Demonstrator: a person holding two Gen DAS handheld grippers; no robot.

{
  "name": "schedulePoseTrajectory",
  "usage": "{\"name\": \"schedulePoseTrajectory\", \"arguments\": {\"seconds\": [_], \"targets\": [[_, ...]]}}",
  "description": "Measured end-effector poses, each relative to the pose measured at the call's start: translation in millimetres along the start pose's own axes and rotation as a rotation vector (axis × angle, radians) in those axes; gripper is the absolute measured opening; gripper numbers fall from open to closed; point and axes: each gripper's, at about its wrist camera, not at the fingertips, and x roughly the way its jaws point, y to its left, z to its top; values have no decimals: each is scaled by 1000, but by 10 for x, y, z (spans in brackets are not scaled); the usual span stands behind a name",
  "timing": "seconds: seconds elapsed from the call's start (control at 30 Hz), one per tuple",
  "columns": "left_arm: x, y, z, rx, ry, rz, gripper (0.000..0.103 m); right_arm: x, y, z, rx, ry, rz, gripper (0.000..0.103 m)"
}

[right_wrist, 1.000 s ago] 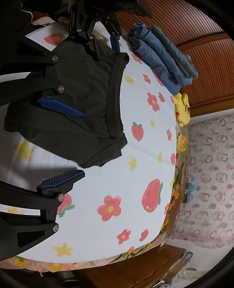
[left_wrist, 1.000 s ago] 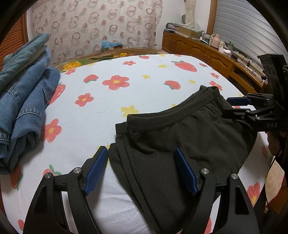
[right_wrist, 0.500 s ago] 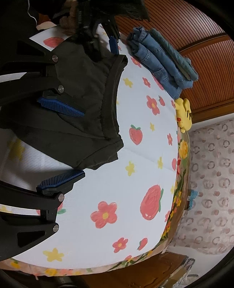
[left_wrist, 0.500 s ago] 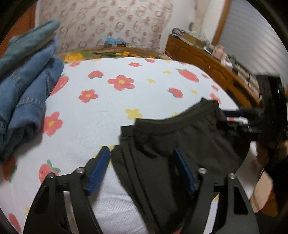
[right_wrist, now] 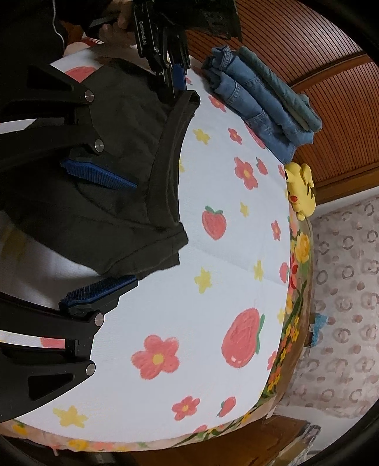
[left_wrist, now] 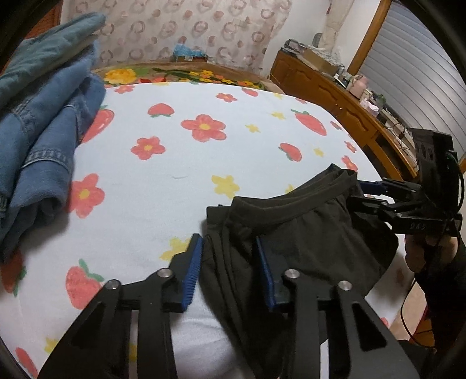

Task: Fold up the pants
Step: 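Grasp the folded black garment's edge with both grippers, then lift the black garment with both grippers and carry it onto the jeans stack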

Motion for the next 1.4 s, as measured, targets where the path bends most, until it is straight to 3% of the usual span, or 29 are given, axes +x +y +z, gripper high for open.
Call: {"name": "schedulePoseTrajectory", "arguments": {"seconds": [0.1,0.27,0.37,0.77,1.03,1.4], "targets": [[2,-7,26,1,3,-15,28,28,2,32,5,7,24,52],[12,-28,57,-1,-2,-43,19,62,-34,50,27,6,55,25],[-25,-25,70,-3,-14,-60,16,48,-24,71,23,-3,56,18],[-554,11,277,22,-156,-61,14,-246,336,543,-98,-136,65,14],[-1092,310,495,10,-299,29,14,-375,712,1048,-210,-243,93,14],[-1697,820,873,-3,-446,173,14,-187,1363,1877,-363,-342,131,14]]}}
